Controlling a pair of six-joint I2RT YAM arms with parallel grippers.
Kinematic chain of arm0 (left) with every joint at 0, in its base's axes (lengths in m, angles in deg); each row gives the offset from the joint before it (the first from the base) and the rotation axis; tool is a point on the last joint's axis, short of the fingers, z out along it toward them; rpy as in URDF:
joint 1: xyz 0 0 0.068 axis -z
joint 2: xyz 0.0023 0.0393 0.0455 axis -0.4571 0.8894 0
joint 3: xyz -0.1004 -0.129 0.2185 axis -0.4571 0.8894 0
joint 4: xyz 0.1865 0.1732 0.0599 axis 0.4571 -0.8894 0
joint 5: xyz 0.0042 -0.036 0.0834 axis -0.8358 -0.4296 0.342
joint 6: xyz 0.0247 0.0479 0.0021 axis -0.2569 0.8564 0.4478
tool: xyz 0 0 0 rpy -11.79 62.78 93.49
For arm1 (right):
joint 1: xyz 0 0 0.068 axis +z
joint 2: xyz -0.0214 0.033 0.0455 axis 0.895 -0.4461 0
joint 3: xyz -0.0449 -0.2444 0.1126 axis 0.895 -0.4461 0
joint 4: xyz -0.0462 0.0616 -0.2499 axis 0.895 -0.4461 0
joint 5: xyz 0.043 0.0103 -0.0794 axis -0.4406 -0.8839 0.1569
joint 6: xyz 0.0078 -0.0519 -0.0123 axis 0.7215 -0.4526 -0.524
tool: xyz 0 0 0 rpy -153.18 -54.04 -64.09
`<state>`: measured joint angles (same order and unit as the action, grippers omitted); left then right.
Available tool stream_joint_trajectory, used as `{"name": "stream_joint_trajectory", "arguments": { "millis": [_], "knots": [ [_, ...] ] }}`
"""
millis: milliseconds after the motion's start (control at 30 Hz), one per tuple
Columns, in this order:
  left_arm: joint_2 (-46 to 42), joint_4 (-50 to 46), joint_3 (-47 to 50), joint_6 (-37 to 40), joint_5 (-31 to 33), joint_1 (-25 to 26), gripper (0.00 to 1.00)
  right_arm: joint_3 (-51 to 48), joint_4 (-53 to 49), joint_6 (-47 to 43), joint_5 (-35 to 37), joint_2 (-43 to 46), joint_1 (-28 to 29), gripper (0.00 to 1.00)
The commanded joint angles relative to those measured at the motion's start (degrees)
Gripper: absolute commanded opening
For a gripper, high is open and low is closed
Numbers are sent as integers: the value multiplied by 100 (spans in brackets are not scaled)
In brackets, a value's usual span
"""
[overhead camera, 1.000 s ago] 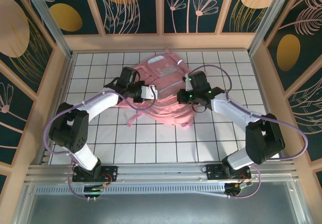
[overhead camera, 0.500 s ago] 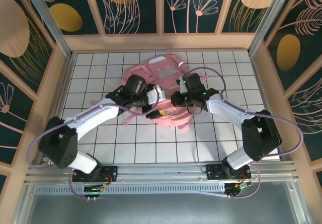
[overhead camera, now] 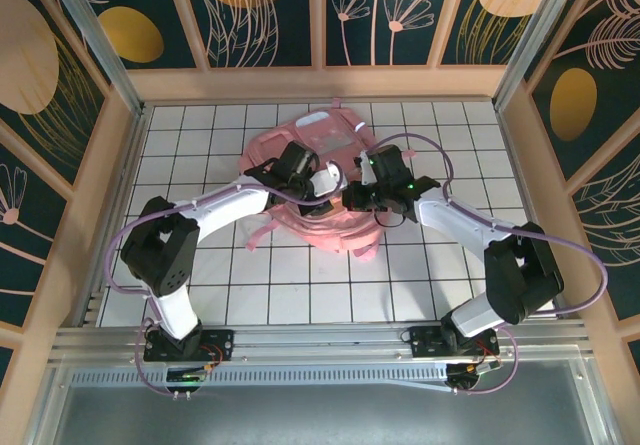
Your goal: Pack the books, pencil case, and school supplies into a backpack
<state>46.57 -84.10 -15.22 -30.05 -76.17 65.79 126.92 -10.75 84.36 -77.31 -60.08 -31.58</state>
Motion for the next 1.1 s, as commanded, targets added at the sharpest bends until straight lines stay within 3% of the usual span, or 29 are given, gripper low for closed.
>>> {"name": "stream_joint_trajectory", "arguments": {
  "millis": [0, 33, 133, 233, 533, 767, 867, 1067],
  "knots": [
    [42, -182, -5, 307, 13, 2, 5, -12, 192, 14, -54, 307, -239, 0],
    [20, -195, -14, 377, -37, 8, 0, -35, 150, -27, -36, 315, -316, 0],
    [-275, -143, 179, 845, -287, 0, 0, -40, -133, -385, 187, 359, -643, 0],
    [-925, -93, 797, 2100, -670, 3, 0, 3, -468, -717, 722, 375, -1048, 0],
    [-1717, 131, 1804, 3627, -1421, -425, 0, 47, -48, -951, 322, -276, -2229, 0],
    [-1867, -92, 2099, 4295, -1321, -463, 0, 388, 418, -1556, -55, -817, -2294, 0],
    [-1890, -65, 2174, 4433, -1172, -462, 0, 339, 629, -2451, 31, -839, -2281, 0],
    [-1953, 1, 2294, 4692, -1126, -460, 0, -461, 1872, -5613, 19, -333, -2159, 0]
  ]
}}
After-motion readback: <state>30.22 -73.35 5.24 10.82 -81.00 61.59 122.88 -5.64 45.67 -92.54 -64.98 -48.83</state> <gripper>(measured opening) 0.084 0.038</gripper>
